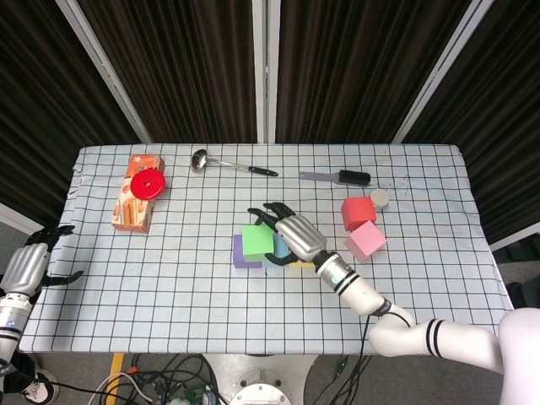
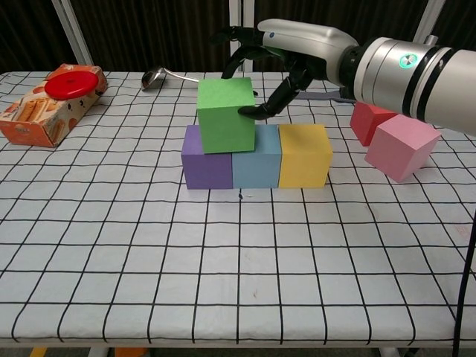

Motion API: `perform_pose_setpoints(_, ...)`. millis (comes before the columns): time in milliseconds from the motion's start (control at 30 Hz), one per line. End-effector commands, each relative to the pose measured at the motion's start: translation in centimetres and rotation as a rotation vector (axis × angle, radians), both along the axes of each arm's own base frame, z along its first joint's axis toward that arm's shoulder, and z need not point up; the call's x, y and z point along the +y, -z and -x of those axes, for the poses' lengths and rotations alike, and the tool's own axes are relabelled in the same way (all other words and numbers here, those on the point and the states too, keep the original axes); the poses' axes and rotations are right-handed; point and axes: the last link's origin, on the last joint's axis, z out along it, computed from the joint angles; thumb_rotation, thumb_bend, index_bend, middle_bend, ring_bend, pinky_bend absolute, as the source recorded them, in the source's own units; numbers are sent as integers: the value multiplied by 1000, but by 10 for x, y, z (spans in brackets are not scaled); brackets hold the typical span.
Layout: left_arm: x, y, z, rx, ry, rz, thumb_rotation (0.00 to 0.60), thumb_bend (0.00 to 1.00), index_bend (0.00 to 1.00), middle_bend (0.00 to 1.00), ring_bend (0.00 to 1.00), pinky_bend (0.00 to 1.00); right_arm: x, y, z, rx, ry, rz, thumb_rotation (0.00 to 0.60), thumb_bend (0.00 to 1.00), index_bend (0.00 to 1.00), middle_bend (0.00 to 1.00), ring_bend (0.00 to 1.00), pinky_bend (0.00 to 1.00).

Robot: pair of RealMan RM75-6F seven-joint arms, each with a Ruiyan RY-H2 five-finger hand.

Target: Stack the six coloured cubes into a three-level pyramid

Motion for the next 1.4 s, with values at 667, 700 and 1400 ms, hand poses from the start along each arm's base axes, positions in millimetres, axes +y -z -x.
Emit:
perform_pose_setpoints(667,0,-1,3,-8,-5,7,600,127,171,192,88,108,7,6,-1,-11,28,21,600,328,0,373,0,0)
perform_pose_setpoints(700,0,-1,3,-9,-4,8,600,127,172,192,88,108,7,5,-2,-13,30,19,600,328,0,373,0,0)
perform_pose_setpoints(1400,-3,-2,7,-19,-14,16,600,128,171,192,88,108,6,8,-3,2,50,19,600,330,0,371,0,0)
